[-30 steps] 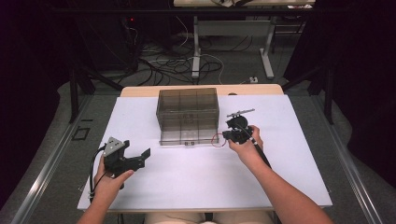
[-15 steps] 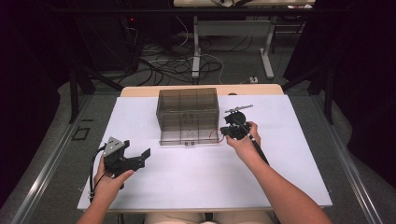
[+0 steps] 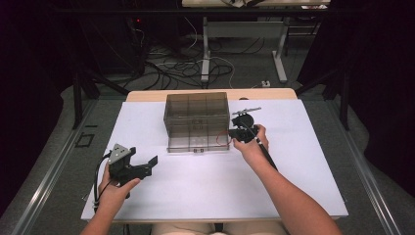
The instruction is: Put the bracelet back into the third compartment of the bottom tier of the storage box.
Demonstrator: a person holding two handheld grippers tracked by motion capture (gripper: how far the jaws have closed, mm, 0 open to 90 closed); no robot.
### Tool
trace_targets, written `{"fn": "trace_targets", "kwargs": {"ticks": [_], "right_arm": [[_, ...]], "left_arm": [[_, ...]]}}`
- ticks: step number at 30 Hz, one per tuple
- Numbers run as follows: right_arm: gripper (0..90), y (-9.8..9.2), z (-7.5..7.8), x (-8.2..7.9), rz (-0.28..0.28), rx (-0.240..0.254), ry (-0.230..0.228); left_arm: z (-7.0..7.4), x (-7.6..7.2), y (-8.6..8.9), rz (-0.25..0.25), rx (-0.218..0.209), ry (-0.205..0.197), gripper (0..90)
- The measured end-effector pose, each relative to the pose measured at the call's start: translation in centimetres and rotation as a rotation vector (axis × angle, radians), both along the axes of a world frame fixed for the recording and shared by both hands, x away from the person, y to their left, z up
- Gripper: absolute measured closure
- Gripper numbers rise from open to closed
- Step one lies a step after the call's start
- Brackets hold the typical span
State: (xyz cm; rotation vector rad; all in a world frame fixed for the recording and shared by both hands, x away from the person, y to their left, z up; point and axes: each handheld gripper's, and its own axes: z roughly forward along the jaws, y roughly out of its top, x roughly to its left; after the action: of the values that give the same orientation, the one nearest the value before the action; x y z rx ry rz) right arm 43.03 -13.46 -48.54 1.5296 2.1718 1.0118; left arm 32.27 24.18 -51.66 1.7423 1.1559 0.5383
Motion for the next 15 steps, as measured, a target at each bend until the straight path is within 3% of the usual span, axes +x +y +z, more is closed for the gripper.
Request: {"fn": "trace_targets", "kwargs": {"ticks": [15], "right_arm": [[90.0,1.2,-0.5,0.8,-0.006,-0.006,-0.019]], "left_arm": [[0.0,0.0,0.0,-0.002,0.000,0.002,5.7]]}}
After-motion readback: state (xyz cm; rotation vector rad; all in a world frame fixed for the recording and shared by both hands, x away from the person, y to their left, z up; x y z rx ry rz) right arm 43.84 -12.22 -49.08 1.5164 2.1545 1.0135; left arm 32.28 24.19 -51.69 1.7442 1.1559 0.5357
